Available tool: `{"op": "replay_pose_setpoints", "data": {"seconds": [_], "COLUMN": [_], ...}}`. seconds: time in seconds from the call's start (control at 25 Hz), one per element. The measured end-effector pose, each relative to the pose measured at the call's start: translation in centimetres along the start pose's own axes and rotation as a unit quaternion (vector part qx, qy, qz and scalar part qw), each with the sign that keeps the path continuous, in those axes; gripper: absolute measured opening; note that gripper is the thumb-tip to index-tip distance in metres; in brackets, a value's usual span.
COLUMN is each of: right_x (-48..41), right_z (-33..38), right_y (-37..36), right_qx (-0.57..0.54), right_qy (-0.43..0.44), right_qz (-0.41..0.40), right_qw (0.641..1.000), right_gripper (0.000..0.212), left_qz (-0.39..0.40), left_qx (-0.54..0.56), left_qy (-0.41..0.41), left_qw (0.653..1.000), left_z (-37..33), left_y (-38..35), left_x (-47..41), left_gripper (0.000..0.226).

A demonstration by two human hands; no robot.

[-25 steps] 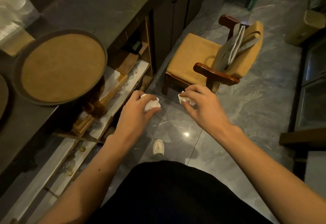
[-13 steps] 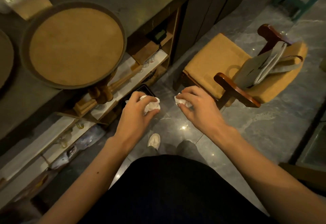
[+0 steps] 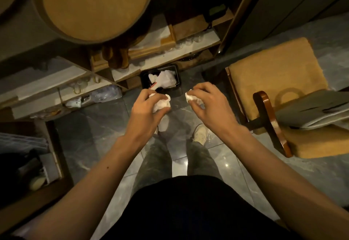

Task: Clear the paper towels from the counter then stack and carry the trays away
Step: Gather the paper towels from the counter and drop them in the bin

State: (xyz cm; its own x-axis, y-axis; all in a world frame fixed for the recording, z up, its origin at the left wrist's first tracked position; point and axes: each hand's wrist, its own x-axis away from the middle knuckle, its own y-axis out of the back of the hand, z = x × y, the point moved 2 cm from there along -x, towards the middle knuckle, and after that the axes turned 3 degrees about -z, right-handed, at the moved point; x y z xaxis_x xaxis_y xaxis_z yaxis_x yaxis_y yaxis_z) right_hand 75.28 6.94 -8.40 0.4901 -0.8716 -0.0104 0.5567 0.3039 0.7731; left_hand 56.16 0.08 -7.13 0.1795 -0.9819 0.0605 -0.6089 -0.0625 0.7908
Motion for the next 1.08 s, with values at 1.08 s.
{"op": "replay_pose_setpoints", "data": {"seconds": [1.08], "right_x": [-17.5], "right_z": [-20.7], "right_y": [-35.8], "right_qx": [0.009], "right_qy": [-0.101], "right_qz": [0.075], "right_qw": [0.992], "right_gripper": [0.032], "left_qz": [0.03], "left_qx": [0.028], "left_qy": [0.11], "left_qw": [0.993], "left_z": [31.9], "left_y": [-26.6], "left_x": [-17.0], "left_gripper": [0.039]}}
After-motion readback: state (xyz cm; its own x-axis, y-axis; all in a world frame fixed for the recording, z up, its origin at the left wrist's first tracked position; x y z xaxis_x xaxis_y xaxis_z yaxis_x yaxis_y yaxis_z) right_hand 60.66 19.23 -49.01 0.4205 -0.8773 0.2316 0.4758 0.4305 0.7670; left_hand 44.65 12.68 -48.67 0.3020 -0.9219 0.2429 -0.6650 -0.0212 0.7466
